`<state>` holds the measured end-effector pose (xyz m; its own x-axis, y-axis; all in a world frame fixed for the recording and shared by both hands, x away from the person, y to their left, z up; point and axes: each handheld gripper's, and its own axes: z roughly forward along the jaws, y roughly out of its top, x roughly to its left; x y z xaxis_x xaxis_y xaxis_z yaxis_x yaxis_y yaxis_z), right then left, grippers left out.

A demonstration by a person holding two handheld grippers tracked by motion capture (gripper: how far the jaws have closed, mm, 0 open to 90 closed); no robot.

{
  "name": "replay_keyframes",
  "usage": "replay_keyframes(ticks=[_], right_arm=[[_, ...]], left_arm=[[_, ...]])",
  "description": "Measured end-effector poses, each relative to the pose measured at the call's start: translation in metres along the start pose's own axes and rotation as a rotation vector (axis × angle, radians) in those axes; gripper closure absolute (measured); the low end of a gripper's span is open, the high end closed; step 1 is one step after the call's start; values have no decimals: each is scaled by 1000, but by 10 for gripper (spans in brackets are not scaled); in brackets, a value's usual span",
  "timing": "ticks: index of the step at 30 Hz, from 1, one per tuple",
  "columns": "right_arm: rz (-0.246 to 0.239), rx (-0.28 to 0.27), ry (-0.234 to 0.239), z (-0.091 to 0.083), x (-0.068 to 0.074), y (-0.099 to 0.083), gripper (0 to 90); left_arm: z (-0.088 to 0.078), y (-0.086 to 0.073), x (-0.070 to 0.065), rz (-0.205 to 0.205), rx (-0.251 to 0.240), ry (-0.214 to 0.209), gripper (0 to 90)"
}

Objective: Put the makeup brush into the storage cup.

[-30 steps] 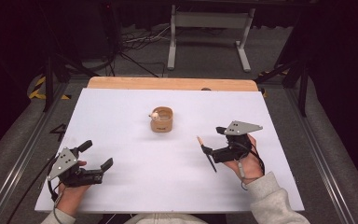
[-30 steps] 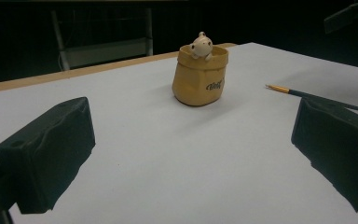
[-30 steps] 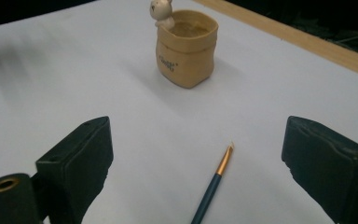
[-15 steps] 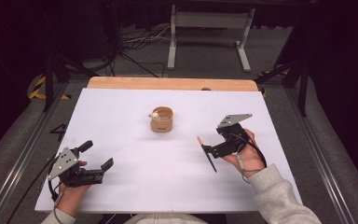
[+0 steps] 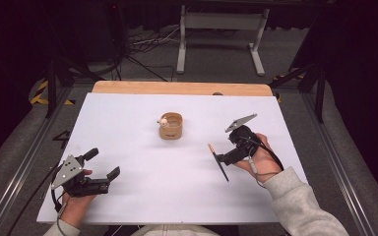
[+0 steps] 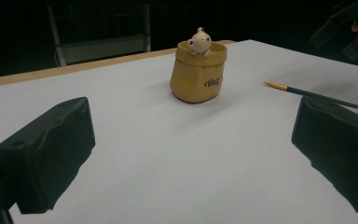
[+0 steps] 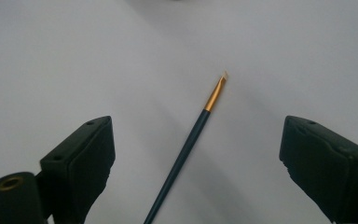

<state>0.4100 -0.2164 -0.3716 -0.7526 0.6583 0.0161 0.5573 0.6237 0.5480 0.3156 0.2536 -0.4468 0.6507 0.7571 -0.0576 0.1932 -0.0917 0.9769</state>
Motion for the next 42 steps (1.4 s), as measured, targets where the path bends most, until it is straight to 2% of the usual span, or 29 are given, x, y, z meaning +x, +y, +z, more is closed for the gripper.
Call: replay_keyframes(ticks=[6,8,10,12,28,32,42], right_arm=[[-5,49,12,1,0,4,145],[-10,87,15,2,1,7,146],[-10,96,12,3,2,8,146],[-17,127,12,5,2,10,145],[-28,238,-1,20,3,15,151],[8,254,10,25,3,13,182],[27,296,6,37,4,7,237]], left_arm=[[0,0,0,2,-1,0,2],[0,0,0,3,-3,-1,2],[0,0,0,2,-1,-1,2],[0,0,0,2,-2,0,2],[0,0,0,2,-1,-2,2],[0,0,0,0,-1,-3,2],[0,0,0,0,-2,-4,2]])
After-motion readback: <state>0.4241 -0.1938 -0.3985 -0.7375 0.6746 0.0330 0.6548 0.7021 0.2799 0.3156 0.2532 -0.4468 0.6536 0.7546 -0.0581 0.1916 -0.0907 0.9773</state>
